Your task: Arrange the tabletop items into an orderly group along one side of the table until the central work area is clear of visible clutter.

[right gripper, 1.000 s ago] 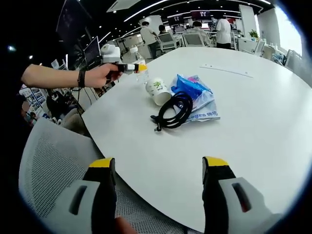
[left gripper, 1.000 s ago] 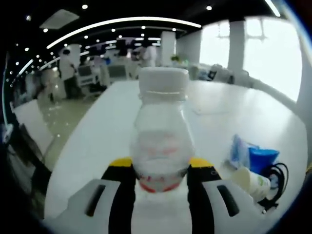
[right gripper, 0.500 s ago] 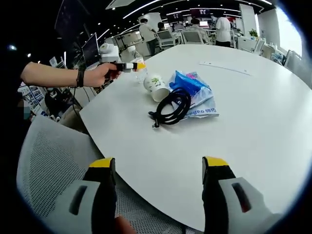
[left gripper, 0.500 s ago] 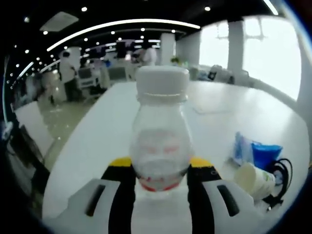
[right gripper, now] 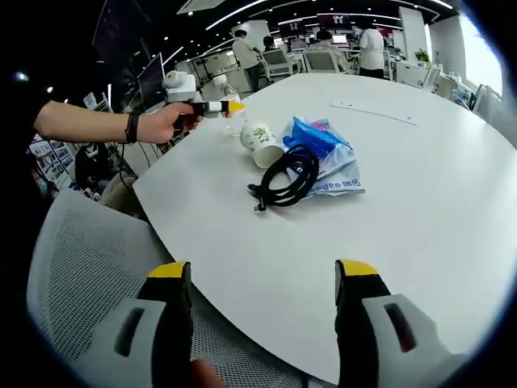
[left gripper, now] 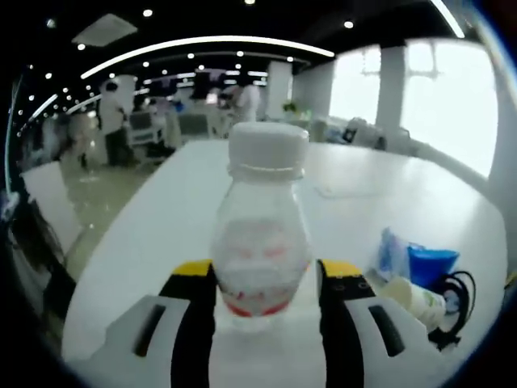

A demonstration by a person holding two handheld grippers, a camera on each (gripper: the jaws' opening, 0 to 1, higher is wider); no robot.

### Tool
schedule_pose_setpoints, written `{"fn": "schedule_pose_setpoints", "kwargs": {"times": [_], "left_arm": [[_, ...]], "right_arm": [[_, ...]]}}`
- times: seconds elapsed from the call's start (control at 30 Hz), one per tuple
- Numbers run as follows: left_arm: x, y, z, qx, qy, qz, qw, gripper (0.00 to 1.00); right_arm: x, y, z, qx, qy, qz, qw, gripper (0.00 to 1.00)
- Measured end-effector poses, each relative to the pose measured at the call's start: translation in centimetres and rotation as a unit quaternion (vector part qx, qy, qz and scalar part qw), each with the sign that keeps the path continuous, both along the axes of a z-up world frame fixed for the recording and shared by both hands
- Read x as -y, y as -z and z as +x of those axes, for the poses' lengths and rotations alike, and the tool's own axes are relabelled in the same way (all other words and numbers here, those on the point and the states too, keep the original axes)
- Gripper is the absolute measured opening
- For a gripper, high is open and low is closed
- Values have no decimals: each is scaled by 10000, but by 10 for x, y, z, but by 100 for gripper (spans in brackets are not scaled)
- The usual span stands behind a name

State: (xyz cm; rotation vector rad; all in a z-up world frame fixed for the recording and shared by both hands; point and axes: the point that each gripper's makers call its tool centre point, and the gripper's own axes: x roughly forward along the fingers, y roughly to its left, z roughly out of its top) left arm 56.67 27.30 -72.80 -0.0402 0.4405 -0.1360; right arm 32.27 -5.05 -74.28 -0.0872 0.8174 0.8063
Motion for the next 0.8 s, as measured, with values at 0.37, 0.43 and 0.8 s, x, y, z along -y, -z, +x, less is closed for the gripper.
{"fn": "schedule_pose_setpoints", "kwargs": {"times": [0.37, 0.43, 0.8], "left_arm": [[-4, -1, -24, -148, -24, -4, 9999, 56], [-4, -2, -30, -168, -28, 6, 9999, 56], [-3, -4, -66, -267, -4, 25, 9996, 58]], "right_arm": [[-3, -2, -2, 35, -49, 39, 10000, 72], [-3, -1, -2, 30, -79, -7, 10000, 72], [-5, -4, -2, 73, -96, 61, 9999, 72]]}}
